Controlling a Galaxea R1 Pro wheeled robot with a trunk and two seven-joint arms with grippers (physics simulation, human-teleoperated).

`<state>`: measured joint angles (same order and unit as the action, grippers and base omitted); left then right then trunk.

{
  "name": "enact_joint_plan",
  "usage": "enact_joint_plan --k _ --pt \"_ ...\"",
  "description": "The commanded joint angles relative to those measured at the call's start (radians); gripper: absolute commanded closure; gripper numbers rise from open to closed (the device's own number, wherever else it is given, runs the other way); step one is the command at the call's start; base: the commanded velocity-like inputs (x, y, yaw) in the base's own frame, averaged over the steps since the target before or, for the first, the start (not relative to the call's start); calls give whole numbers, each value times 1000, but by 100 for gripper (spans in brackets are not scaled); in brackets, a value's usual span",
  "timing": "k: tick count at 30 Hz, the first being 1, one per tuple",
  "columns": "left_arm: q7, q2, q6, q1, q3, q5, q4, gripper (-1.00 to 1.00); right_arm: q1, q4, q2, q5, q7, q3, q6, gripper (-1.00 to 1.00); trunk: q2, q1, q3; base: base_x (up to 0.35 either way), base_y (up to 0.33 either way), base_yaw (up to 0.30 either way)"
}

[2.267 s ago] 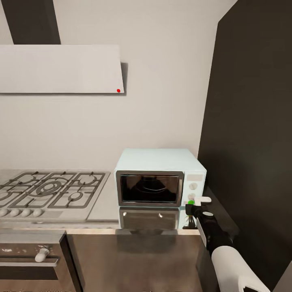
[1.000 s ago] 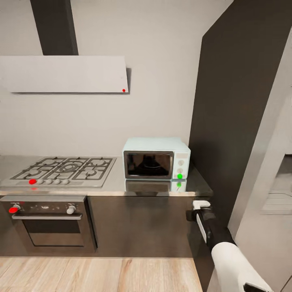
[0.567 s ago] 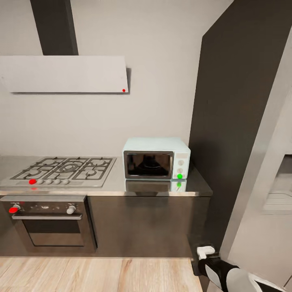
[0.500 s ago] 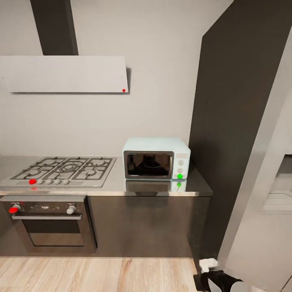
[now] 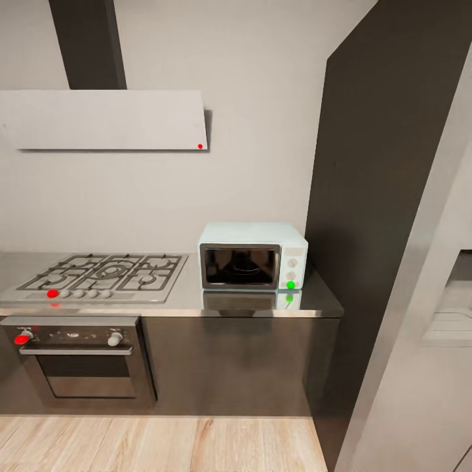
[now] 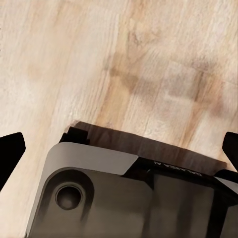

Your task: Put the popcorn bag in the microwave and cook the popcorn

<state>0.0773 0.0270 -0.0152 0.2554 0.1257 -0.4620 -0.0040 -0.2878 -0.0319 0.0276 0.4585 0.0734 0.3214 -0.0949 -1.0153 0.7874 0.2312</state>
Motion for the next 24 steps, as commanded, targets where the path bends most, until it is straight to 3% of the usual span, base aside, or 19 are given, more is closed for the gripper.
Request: enact_joint_plan --k 1,2,3,4,24 --pt "4 0 -2 1 8 -10 1 -100 -1 -2 -1 9 2 8 -7 100 -1 0 1 0 0 0" --pt "3 62 -2 -30 5 -5 -5 -100 70 -2 -4 11 -1 6 1 100 -1 0 1 0 0 0" --pt "3 62 -2 -30 5 -6 -5 -100 70 -2 -7 9 -188 10 87 100 -1 0 1 0 0 0" --pt "3 62 -2 -30 5 -6 -5 -100 70 -2 -8 8 -208 10 101 100 -1 0 1 0 0 0" --pt "3 62 -2 -30 5 -5 -5 -100 70 -2 5 10 -213 7 101 100 -1 0 1 0 0 0"
